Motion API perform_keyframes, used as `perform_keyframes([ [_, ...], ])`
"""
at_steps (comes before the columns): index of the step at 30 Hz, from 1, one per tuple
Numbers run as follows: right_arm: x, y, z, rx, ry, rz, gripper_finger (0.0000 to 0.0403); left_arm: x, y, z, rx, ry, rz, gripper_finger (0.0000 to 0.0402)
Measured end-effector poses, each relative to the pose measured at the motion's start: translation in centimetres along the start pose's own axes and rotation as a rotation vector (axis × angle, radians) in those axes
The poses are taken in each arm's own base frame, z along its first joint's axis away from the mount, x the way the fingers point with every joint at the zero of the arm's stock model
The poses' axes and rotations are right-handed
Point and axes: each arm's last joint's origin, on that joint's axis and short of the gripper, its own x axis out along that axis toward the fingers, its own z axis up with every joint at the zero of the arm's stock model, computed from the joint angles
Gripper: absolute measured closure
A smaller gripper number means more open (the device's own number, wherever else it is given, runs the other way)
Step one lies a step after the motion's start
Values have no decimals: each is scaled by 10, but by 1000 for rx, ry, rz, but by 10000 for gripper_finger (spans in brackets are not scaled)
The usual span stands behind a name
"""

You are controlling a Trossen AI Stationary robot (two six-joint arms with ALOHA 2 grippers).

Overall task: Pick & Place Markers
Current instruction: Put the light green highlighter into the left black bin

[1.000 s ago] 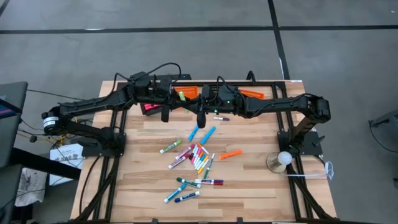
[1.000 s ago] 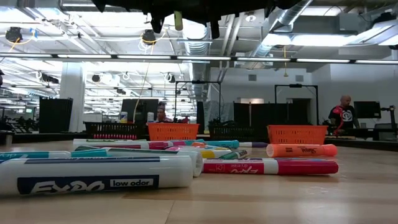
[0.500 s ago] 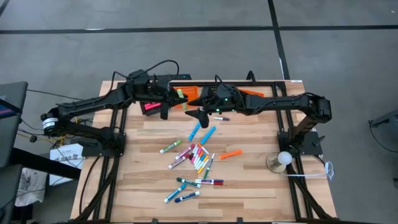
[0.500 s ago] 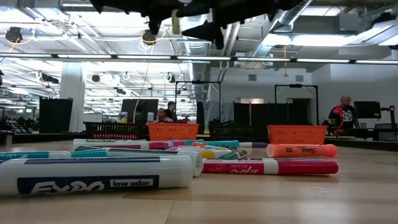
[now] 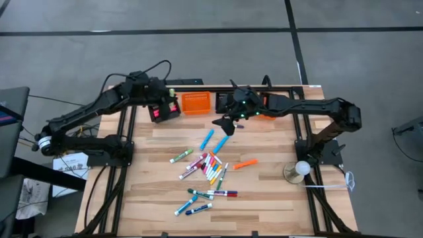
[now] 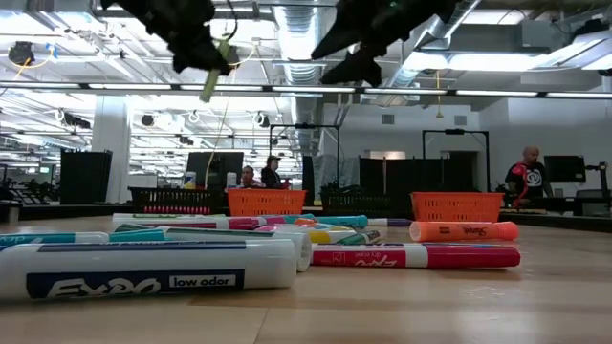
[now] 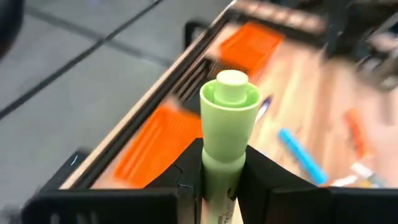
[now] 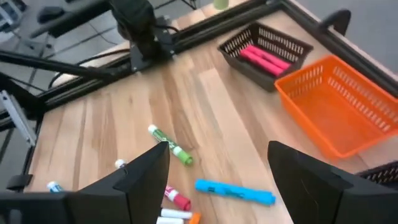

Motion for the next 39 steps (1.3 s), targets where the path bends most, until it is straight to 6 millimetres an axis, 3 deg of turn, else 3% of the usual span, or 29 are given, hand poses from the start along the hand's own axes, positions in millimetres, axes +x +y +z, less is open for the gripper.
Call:
perform_keyframes([
  [7, -2, 12, -1, -84, -4, 34, 138, 16, 17, -24, -64, 273, 83, 342],
  [21, -2, 18, -2, -66, -5, 49, 138, 83, 45, -60, -21, 612, 112, 342],
  [39, -1, 19, 2, -70, -43, 56, 138, 109, 62, -82, 68, 759, 118, 342],
])
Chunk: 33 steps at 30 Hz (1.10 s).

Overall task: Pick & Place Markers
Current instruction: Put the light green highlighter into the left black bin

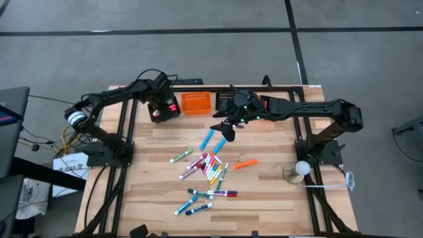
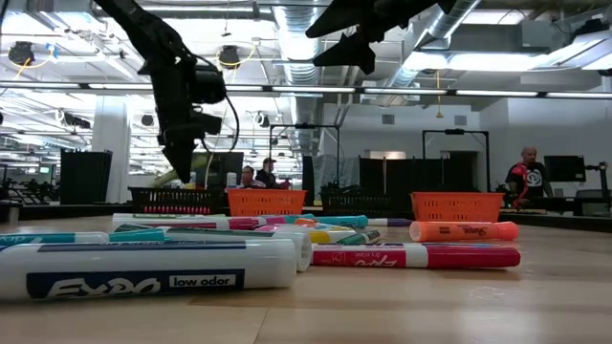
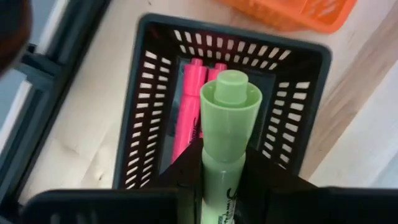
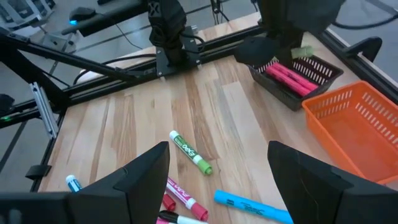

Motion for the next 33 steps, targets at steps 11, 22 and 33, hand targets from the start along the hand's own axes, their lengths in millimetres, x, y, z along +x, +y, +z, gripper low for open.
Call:
perform_keyframes([
  [11, 0, 1, 0, 5, 2, 2, 138, 21, 1, 4, 31, 43, 8, 342],
  [22, 0, 1, 0, 5, 2, 2, 138, 23, 4, 4, 21, 43, 11, 342],
  [33, 0, 1, 0, 7, 2, 2, 138, 23, 4, 5, 21, 38, 12, 324],
])
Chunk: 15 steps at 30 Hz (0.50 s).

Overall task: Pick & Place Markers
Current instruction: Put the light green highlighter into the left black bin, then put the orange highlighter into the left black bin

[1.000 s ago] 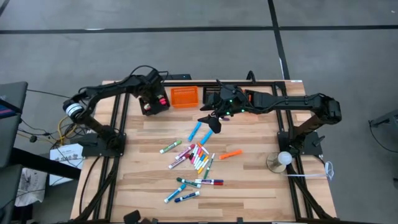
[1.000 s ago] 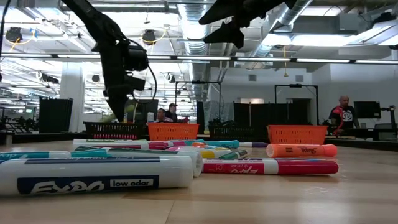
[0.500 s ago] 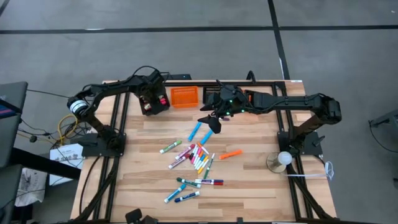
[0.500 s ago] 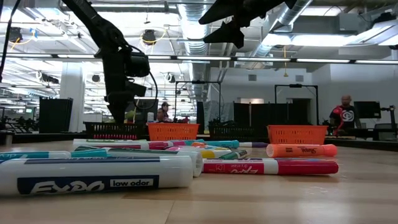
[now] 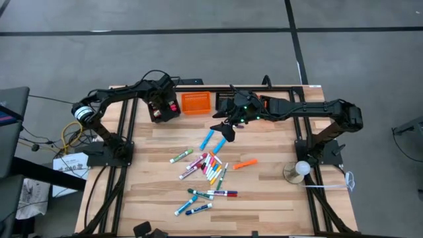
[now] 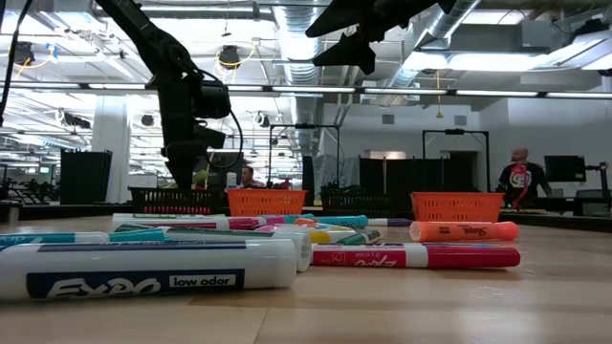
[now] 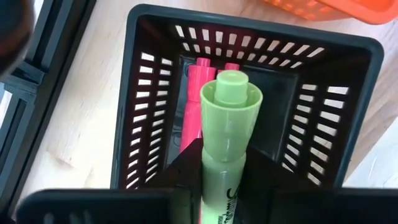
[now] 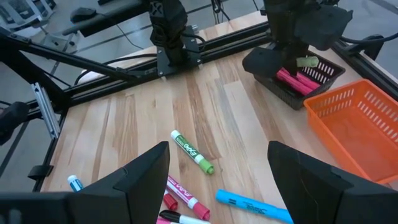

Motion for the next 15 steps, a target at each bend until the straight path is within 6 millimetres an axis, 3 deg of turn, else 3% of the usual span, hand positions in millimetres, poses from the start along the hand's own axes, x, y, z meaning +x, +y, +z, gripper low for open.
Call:
perform_keyframes([
  [6, 0, 0, 0, 0, 0, 0, 138, 0, 0, 0, 0, -3, 1, 283],
  [15, 0, 0, 0, 0, 0, 0, 138, -8, 2, 0, -4, -17, 54, 252],
])
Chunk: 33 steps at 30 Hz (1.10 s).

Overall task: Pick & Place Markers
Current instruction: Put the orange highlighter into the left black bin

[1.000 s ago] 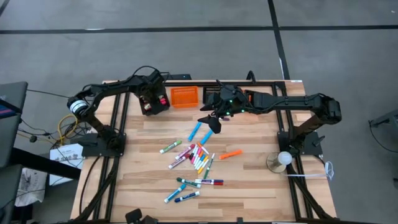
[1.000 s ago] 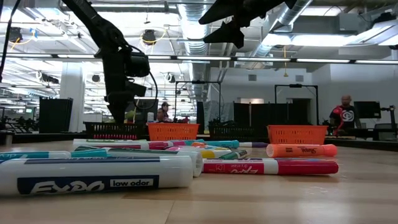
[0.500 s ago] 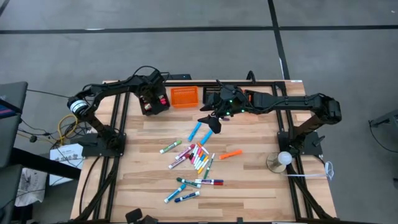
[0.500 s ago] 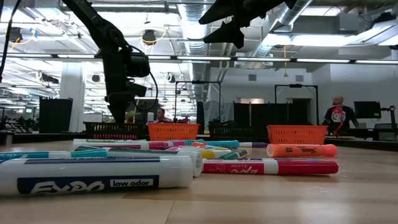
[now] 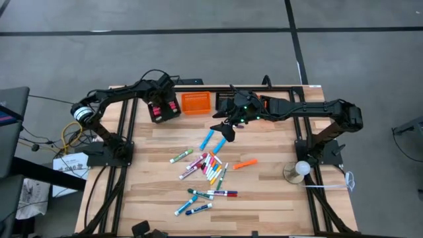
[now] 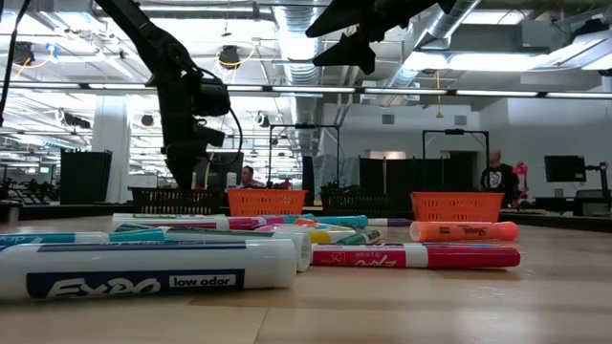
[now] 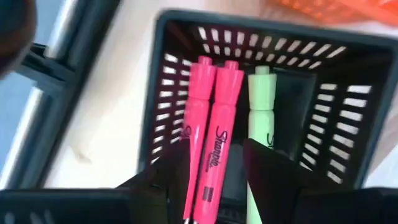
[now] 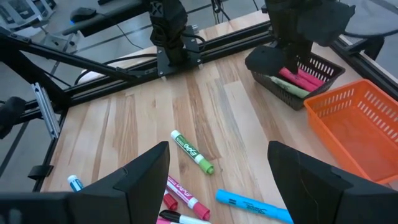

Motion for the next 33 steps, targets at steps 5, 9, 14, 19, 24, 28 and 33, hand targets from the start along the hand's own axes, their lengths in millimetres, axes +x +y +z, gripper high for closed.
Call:
perform_keyframes([
  [5, 0, 0, 0, 0, 1, 1, 138, -44, 1, -4, -32, -154, 49, 253],
  [9, 0, 0, -1, 2, 15, -1, 138, -102, -6, -19, -97, -412, -14, 257],
  [14, 0, 1, -3, 2, 26, 0, 138, -172, -14, -49, -161, -800, -166, 259],
  [19, 1, 4, -3, 13, 28, 9, 138, -216, -21, -81, -159, -1048, -229, 261],
  [24, 1, 6, -4, 11, 29, 13, 138, -228, -25, -96, -172, -1113, -228, 265],
  [28, 1, 6, -4, 5, 28, 13, 138, -228, -25, -95, -174, -1109, -238, 266],
  [33, 2, 14, -6, -112, 42, 30, 138, -222, -25, -87, -150, -1082, -292, 266],
])
